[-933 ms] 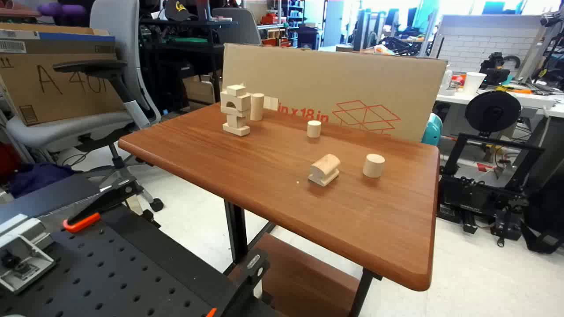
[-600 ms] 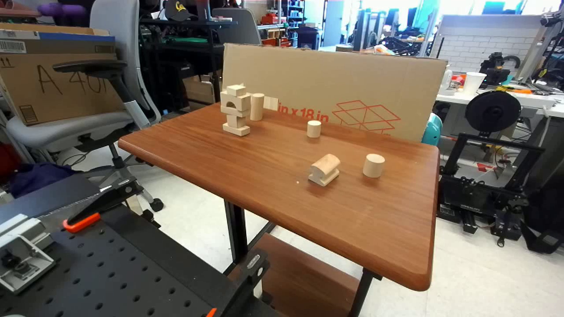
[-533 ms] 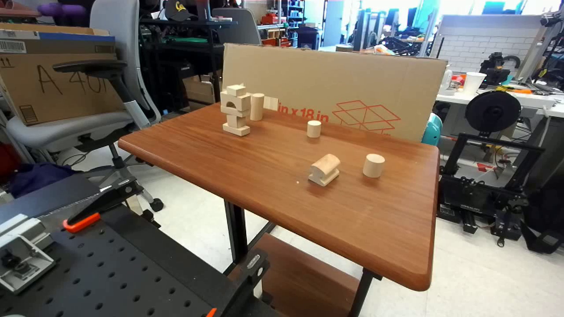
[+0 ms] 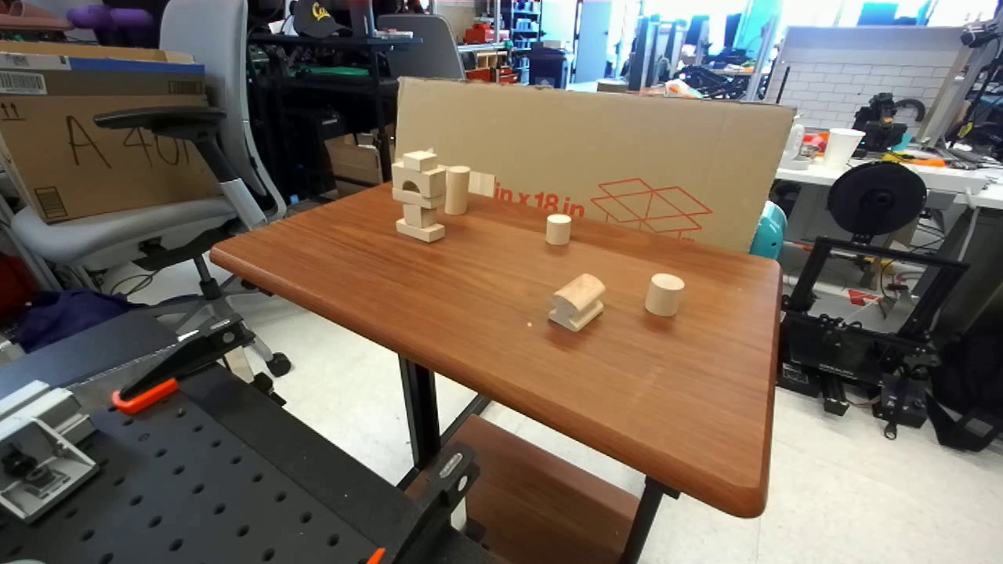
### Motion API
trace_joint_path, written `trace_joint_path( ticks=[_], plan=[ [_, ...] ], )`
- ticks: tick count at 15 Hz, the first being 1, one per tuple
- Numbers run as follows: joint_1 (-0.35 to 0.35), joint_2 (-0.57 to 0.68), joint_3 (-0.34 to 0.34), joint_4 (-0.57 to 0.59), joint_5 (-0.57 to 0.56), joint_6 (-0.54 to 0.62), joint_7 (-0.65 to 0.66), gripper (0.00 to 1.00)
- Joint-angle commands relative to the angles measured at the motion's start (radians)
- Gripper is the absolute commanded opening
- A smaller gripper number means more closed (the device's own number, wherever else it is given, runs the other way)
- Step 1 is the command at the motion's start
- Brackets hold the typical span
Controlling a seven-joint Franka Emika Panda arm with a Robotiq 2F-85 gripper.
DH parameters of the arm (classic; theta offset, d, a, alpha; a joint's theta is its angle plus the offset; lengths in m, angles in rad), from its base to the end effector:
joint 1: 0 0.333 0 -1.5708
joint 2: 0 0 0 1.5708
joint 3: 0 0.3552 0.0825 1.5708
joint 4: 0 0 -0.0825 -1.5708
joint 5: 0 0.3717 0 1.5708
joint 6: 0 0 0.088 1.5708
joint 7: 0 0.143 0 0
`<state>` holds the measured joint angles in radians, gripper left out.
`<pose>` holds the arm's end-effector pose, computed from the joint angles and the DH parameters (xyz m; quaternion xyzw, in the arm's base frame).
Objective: Remove the small block from the stack
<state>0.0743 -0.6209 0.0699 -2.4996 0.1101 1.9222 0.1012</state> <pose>0.3290 0.0616 0.4964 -0.9993 0.0024 -0.0177 0.0340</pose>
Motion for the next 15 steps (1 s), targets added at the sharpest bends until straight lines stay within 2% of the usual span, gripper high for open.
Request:
trace_joint_path(
  ticks=[1, 5, 10, 15],
  plan=[
    [-0.006, 0.012, 0.003, 0.011, 0.003, -0.004, 0.001, 1.00],
    [-0.008, 0.109, 0.014, 0.046, -0.024, 0.048, -0.015, 1.00],
    [-0.007, 0.298, 0.026, 0.122, -0.055, 0.196, -0.016, 1.00],
    [0.002, 0.498, 0.042, 0.239, -0.105, 0.264, -0.011, 1.00]
  ],
)
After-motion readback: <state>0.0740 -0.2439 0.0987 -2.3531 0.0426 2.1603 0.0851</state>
